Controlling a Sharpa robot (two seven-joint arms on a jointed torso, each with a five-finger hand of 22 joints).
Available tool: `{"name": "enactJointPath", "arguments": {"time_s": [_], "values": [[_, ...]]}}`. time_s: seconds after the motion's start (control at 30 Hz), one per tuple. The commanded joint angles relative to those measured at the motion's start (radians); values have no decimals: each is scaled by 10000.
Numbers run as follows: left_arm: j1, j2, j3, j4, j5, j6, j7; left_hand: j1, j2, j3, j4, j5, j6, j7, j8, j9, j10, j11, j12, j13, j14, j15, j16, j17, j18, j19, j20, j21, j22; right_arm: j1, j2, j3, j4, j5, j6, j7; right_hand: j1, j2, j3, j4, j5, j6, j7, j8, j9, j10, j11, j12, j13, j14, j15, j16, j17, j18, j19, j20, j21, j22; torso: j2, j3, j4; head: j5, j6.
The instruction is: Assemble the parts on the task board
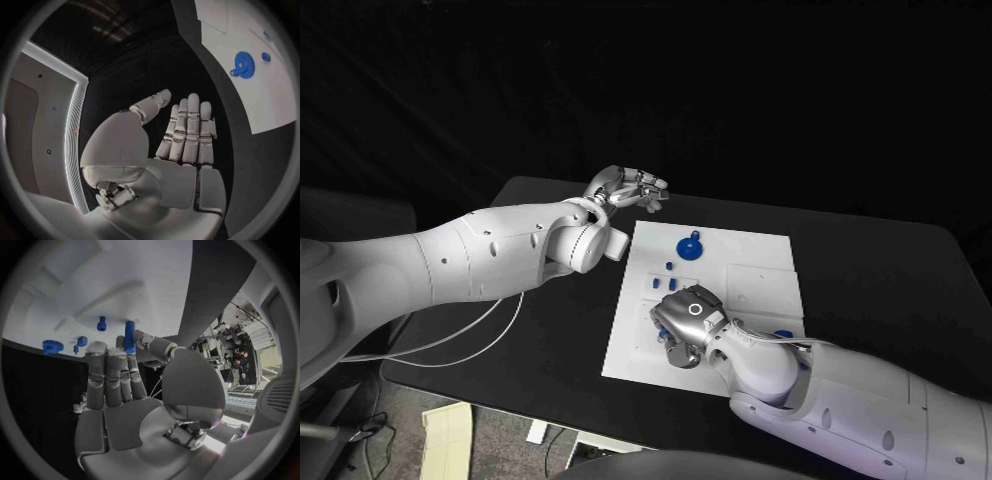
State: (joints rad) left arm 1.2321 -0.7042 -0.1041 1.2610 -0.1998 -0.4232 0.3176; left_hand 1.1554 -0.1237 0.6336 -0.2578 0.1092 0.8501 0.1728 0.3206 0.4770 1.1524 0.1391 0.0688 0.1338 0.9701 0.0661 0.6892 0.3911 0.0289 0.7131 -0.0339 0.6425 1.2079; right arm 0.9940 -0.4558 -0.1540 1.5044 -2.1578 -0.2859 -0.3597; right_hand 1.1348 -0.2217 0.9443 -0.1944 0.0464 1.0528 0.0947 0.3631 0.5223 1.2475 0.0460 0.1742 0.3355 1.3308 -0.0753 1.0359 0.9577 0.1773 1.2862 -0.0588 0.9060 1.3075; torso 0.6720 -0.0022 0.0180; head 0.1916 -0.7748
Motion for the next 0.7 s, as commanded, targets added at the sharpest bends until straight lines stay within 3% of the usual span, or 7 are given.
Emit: {"name": "enactJointPath", "arguments": {"time_s": [0.03,0.7], "values": [[15,11,9,32,-38,112,84,8,64,-54,0,-48,-71,-27,49,-17,-11,15,49,-14,91,3,-39,13,109,49,8,-42,18,1,16,-4,1,-54,310,33,10,-56,56,-13,46,83,16,36,16,805,-187,35,3,-46,-86,40,-12,845,-23,-74,55,182,4,6,0,13,-23],[16,22,9,21,-45,105,79,20,63,-51,-3,-47,-71,-28,53,-21,-14,16,48,-17,94,2,-53,30,110,50,7,-51,25,4,6,-5,86,22,227,108,-2,-47,56,-21,45,87,13,40,40,804,-193,55,66,-49,-92,50,-13,845,-24,-76,62,185,3,20,-7,49,-65]]}}
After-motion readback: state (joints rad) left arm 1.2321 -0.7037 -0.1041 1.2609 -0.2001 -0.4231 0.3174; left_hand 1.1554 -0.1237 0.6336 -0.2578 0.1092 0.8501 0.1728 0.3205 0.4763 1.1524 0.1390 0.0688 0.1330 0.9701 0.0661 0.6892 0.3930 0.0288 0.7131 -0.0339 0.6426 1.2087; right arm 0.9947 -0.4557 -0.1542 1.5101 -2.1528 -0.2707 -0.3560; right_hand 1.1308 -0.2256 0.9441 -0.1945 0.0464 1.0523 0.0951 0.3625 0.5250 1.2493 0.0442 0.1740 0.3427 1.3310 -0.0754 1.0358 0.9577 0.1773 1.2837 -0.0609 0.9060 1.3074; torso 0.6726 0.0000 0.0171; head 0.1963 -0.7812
